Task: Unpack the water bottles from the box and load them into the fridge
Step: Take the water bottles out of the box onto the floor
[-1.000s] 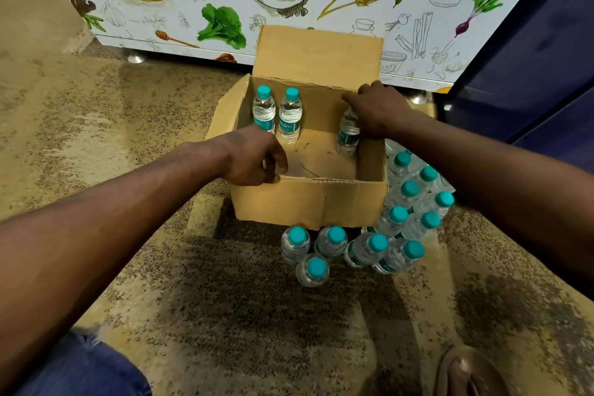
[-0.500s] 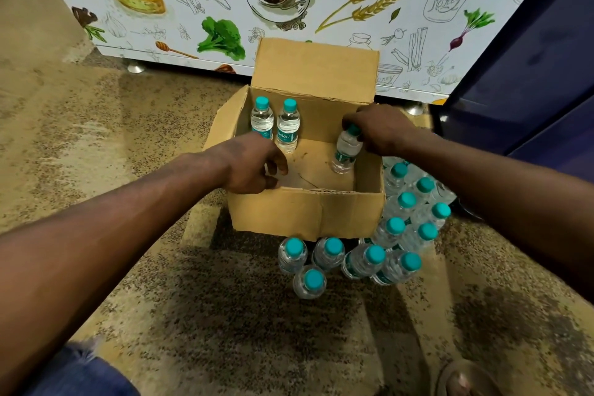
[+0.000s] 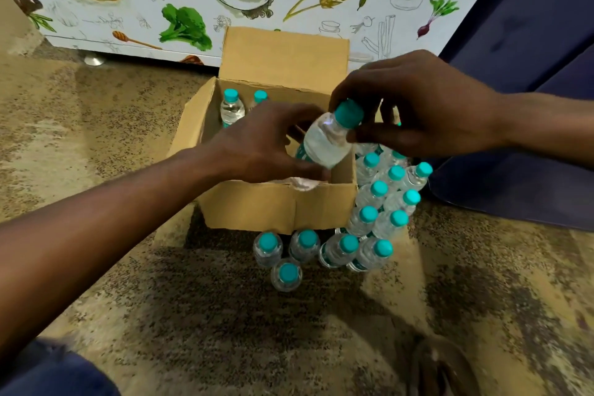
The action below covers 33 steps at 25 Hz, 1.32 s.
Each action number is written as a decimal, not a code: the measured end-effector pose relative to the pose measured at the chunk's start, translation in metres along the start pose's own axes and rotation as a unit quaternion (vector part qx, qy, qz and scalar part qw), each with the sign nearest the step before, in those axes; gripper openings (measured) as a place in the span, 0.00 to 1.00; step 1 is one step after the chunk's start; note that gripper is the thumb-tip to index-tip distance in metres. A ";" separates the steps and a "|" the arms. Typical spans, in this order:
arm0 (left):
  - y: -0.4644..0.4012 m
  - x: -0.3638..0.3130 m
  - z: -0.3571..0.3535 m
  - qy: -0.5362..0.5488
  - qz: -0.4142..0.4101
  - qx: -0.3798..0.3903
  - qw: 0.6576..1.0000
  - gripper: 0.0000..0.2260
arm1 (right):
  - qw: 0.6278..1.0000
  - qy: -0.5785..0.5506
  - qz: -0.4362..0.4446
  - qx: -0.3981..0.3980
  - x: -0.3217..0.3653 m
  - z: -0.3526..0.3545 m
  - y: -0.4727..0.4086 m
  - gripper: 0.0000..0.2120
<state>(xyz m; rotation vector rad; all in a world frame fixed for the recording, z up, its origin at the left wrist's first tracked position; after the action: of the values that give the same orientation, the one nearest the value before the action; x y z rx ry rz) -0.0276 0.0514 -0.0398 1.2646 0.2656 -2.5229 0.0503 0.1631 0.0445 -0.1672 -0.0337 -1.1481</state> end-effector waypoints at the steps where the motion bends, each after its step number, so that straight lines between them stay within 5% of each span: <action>1: 0.004 -0.005 -0.007 0.009 -0.008 0.030 0.999 0.35 | 1.000 -0.017 0.005 0.007 0.010 -0.001 0.009 0.16; 7: 0.027 -0.022 -0.062 0.000 -0.046 0.203 0.978 0.32 | 0.990 -0.105 0.034 0.090 0.057 -0.038 0.054 0.16; 10: 0.027 -0.004 -0.068 -0.062 -0.009 0.230 0.971 0.36 | 0.984 -0.087 0.057 0.142 0.068 -0.061 0.070 0.18; 16: 0.022 0.028 -0.044 -0.175 0.030 0.160 0.971 0.28 | 0.952 0.042 0.091 0.290 0.074 -0.138 0.083 0.21; 25: 0.013 0.049 -0.038 -0.179 0.015 0.104 0.978 0.21 | 0.945 0.111 0.194 0.239 0.091 -0.198 0.073 0.11; 31: 0.017 0.081 -0.026 -0.142 0.094 0.084 0.982 0.19 | 0.944 0.041 0.218 0.244 0.086 -0.175 0.058 0.18; 33: 0.017 0.099 -0.012 -0.136 0.144 0.043 0.979 0.19 | 0.969 0.018 0.164 0.185 0.066 -0.157 0.032 0.16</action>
<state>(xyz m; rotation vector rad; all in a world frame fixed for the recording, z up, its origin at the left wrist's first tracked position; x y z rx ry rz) -0.0688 0.0199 -0.1268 0.8945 -0.0846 -2.4345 0.0974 0.0926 -0.1063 0.1762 -0.1803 -0.7956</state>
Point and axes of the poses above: each hand's wrist, its own y-axis away from the middle knuckle, its own z-axis out of the back of the hand, x = y × z, the point moved 7 cm from there along -y, towards the middle knuckle, and after that the axes turned 7 degrees about y, right-handed, at the moved point
